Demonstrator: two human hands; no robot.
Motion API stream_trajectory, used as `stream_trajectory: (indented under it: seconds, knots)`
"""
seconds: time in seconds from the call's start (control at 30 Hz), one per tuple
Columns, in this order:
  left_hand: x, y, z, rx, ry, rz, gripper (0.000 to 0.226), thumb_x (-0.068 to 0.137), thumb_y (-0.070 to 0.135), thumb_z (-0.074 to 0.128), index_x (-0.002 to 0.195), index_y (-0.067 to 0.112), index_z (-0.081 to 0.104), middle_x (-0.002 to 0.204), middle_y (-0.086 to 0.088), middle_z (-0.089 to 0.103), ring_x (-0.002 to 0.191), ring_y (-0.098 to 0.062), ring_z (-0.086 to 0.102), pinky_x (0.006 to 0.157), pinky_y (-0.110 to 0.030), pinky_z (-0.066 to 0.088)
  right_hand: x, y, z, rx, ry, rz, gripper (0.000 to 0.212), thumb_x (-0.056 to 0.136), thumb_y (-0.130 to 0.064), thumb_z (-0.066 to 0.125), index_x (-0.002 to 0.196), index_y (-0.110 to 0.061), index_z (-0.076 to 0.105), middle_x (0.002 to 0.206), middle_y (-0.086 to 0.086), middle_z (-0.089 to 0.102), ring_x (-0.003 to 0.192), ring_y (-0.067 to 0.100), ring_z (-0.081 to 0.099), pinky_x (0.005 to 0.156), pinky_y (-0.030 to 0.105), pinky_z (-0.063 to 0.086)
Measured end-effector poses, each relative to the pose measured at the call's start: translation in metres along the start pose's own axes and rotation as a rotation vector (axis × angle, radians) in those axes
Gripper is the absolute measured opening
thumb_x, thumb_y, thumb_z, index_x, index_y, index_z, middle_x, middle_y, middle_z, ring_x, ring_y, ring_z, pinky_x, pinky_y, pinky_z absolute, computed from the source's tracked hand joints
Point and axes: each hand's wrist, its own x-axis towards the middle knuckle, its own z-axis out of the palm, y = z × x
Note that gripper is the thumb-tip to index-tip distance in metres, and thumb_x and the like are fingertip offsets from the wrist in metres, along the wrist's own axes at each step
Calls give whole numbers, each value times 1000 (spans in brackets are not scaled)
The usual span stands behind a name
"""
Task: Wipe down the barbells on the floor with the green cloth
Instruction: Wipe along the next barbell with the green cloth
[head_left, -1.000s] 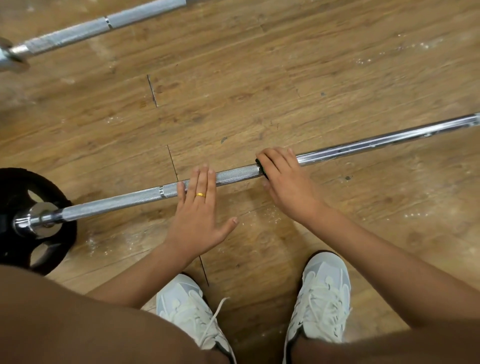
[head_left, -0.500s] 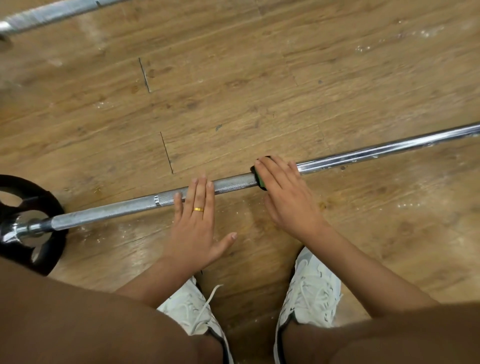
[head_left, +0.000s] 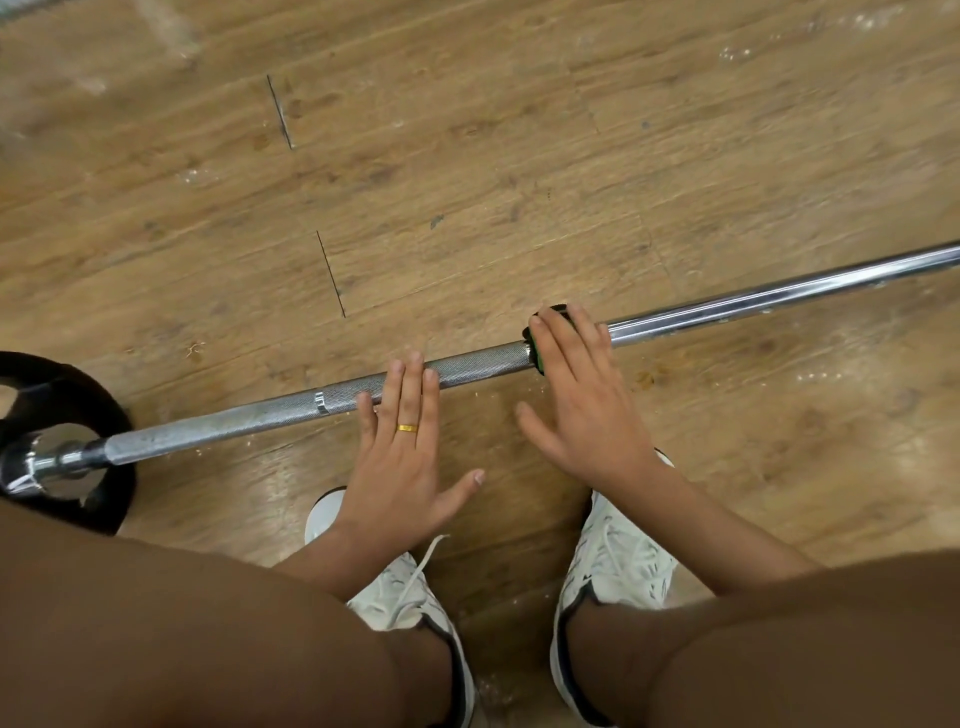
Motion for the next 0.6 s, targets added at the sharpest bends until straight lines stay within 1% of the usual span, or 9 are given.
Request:
stream_trajectory:
  seconds: [0.1, 0.17, 0.27, 0.33, 0.43, 0.53, 0.6]
  knots:
    - [-7, 0, 2, -15, 15, 22, 109, 92, 75, 40, 159, -1, 0, 169, -18, -6, 156, -35, -3, 124, -55, -3, -6, -7, 4, -43, -62, -88, 79, 91, -41, 58, 155, -5, 28, 163, 11, 26, 155, 28, 7, 125, 47, 11]
    - [-12, 0, 3, -23, 23, 32, 107, 92, 74, 39, 160, 0, 1, 169, -17, -4, 156, -35, -2, 124, -55, -3, -8, 3, -1, -93, -91, -131, 77, 95, -42, 53, 157, -7, 24, 164, 10, 24, 155, 25, 7, 126, 44, 7]
    - [-19, 1, 5, -27, 29, 41, 106, 93, 74, 38, 160, -1, 3, 169, -18, -3, 156, -35, 0, 125, -53, -5, -13, 19, -13, -74, -98, -73, 73, 99, -44, 49, 158, -9, 22, 162, 10, 26, 154, 23, 11, 126, 40, 3]
    - [-22, 3, 7, -25, 36, 45, 105, 94, 73, 38, 159, -1, 4, 169, -18, -2, 156, -36, 1, 125, -52, -7, -17, 19, -16, -53, -85, -38, 74, 98, -45, 50, 156, -6, 25, 161, 11, 28, 154, 25, 11, 126, 43, 4]
    - [-28, 4, 10, -29, 43, 54, 104, 94, 72, 40, 159, -2, 5, 168, -19, -1, 156, -36, 1, 124, -51, -8, -27, 7, -11, -60, -79, -51, 76, 96, -46, 52, 155, -4, 28, 162, 13, 27, 154, 28, 9, 125, 48, 8]
    - [-34, 6, 11, -36, 35, 63, 103, 95, 71, 40, 160, 0, 5, 168, -19, -1, 156, -36, 1, 125, -50, -7, -34, 8, -8, -108, -105, -110, 75, 99, -47, 46, 157, -5, 24, 164, 12, 23, 155, 27, 7, 125, 48, 9]
    - [-38, 6, 11, -37, 28, 71, 101, 95, 71, 38, 160, 0, 4, 169, -18, -1, 156, -35, 1, 125, -50, -6, -38, 18, -12, -121, -102, -115, 71, 102, -48, 42, 158, -7, 22, 164, 10, 22, 155, 25, 7, 125, 47, 10]
